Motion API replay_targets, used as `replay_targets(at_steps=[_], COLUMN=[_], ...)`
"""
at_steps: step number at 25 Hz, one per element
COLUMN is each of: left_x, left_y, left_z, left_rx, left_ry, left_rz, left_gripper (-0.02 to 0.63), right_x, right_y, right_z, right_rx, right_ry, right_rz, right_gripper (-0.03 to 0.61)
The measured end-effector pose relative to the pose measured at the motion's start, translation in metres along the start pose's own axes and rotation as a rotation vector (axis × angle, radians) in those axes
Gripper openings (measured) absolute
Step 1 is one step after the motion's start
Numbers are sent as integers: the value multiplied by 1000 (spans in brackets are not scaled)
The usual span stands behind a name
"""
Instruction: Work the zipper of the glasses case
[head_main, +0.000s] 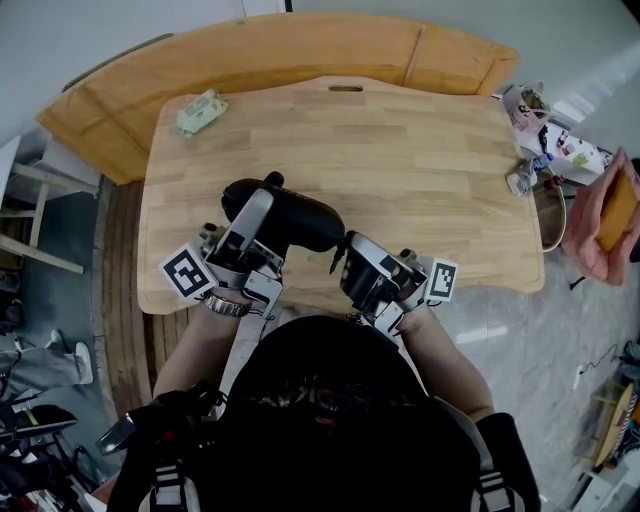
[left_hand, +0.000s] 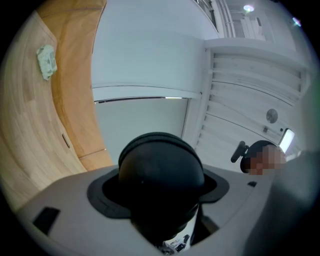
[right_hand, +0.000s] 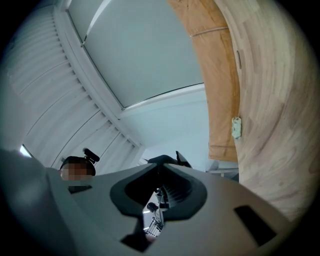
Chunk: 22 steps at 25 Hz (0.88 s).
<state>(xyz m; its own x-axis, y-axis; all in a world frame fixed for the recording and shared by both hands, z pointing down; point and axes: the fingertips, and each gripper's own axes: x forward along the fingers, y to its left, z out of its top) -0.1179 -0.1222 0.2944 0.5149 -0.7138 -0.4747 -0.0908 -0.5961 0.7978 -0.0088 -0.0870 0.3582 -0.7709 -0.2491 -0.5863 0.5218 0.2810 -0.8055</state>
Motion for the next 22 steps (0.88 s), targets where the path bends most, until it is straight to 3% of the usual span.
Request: replay_targets(at_steps=[8, 13, 19, 22], left_x=[-1, -1, -3, -4], left_y=[-5, -6, -4, -4], left_z=[-4, -5, -5, -6], left_rx=[51, 59, 212, 215], left_ry=[3, 9, 28, 32], left_rz=[-14, -12, 27, 30], left_gripper=[357, 357, 357, 357], right_x=[-4, -2, -3, -4], right_y=[8, 2, -2, -3], right_z=[9, 3, -1, -1], right_rx=[-6, -11, -15, -27], right_ry=[-51, -22, -7, -2], right_rz=[34, -3, -28, -39], right_gripper=[32, 32, 32, 25])
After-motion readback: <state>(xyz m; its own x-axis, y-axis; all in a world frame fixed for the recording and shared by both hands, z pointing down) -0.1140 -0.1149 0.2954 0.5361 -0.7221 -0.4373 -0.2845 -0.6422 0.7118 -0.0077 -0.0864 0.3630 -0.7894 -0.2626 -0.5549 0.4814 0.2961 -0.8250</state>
